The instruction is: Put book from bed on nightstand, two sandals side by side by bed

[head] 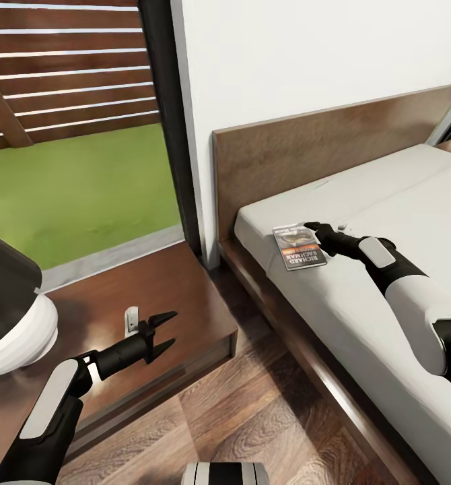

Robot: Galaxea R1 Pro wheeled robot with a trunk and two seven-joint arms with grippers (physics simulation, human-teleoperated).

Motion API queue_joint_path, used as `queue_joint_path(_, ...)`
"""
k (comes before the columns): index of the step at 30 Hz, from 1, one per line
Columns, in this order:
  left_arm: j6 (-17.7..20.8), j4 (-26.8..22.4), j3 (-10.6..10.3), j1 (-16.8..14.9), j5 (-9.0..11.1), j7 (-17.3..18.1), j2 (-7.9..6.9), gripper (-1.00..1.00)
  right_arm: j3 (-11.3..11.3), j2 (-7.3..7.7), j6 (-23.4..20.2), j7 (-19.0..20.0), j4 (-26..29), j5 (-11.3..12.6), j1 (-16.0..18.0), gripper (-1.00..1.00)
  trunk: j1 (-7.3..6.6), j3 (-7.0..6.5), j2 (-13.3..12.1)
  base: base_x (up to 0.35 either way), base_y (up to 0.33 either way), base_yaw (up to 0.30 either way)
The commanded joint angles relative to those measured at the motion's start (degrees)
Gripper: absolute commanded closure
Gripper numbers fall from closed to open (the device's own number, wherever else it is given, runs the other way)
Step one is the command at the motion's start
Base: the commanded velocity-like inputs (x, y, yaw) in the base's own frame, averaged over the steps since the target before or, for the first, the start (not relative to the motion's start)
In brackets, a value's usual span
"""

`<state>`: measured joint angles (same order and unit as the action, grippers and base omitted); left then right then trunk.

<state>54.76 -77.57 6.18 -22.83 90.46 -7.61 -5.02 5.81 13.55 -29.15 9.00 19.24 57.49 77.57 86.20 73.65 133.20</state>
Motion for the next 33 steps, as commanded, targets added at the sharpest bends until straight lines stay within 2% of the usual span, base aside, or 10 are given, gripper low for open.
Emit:
queue_joint_path(1,0.21,-0.04,0.06,-0.03,0.6,-0.59,0.01,-1.0,0.46,0.05,-0.02,0.14,-0.01,0.23,0.04,-1.0,-0.01,0.04,0.02,-0.006,0.004,0.0)
queue_joint_path(33,0.21,-0.07,0.06,-0.02,0.6,-0.56,0.01,-1.0,0.31,0.07,-0.01,0.22,-0.02,0.25,0.01,-1.0,-0.01,0.04,0.02,-0.001,0.0,0.0)
